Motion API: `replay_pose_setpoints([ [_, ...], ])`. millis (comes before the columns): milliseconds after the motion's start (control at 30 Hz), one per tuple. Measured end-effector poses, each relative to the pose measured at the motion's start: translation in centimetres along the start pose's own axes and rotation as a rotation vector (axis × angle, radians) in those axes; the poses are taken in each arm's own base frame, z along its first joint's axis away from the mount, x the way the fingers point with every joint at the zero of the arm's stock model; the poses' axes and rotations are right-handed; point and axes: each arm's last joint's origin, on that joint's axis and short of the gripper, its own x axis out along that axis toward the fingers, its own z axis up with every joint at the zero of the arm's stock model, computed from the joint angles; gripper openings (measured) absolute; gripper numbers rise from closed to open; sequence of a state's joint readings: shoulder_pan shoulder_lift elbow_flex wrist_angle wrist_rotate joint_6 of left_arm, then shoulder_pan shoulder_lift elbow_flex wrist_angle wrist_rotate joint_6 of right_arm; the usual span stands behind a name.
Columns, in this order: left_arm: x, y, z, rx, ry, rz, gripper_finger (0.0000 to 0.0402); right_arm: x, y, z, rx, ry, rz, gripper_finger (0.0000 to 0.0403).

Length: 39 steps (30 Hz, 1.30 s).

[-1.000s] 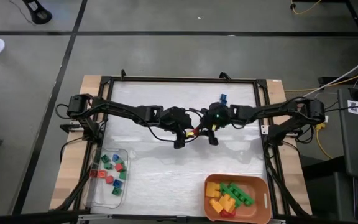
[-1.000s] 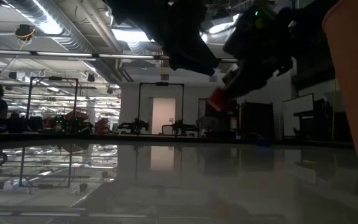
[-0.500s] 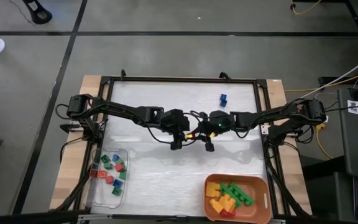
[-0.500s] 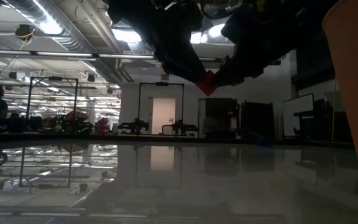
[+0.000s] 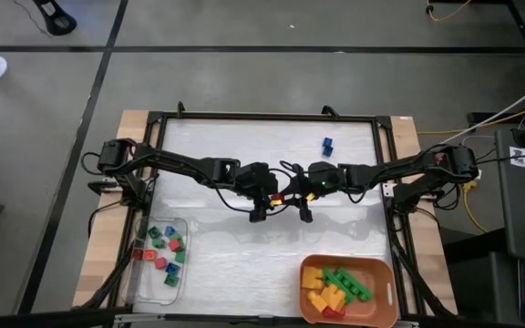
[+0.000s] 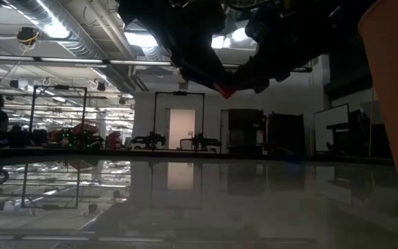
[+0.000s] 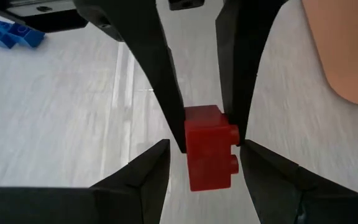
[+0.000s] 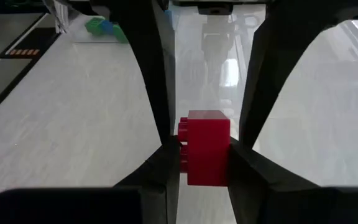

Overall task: Sort blocks by size
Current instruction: Put the small red game piece into the transparent bin

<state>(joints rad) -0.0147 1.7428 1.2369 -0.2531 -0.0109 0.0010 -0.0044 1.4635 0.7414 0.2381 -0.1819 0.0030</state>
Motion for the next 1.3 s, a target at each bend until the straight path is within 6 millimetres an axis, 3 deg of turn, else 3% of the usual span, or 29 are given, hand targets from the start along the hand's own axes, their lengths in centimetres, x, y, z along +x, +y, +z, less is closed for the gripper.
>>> replay_pose_setpoints([
  [167, 0.0, 0.0, 0.0, 0.007, 0.0, 0.0, 0.0166, 0.0, 0.0, 0.0, 0.0, -0.002, 0.011, 0.0103],
  [400, 0.0, 0.0, -0.2, 0.019, 0.021, -0.002, 0.008, 0.0, 0.0, 0.0, 0.0, 0.001, 0.01, 0.0104],
  [567, 0.0, 0.0, -0.2, 0.019, 0.022, -0.003, 0.0075, 0.0, 0.0, 0.0, -0.002, 0.002, 0.011, 0.0109],
  [833, -0.4, 0.0, -0.1, 0.001, 0.023, -0.03, 0.0076, 0.0, -0.1, 0.0, 0.043, -0.005, -0.015, 0.0191],
  [1000, -3.3, -0.2, -0.2, -0.039, 0.08, -0.052, 0.0086, -0.2, -0.2, 0.1, 0.043, -0.003, -0.042, 0.0235],
  [1167, -8.1, -0.4, -1.7, -0.148, 0.279, -0.123, 0.0083, -0.6, -0.5, 0.3, 0.046, 0.015, -0.056, 0.0247],
  [1300, -12.4, -1.5, -3.6, -0.311, 0.49, -0.169, 0.0089, -1.1, -1.9, 1.1, 0.086, 0.107, -0.105, 0.0244],
])
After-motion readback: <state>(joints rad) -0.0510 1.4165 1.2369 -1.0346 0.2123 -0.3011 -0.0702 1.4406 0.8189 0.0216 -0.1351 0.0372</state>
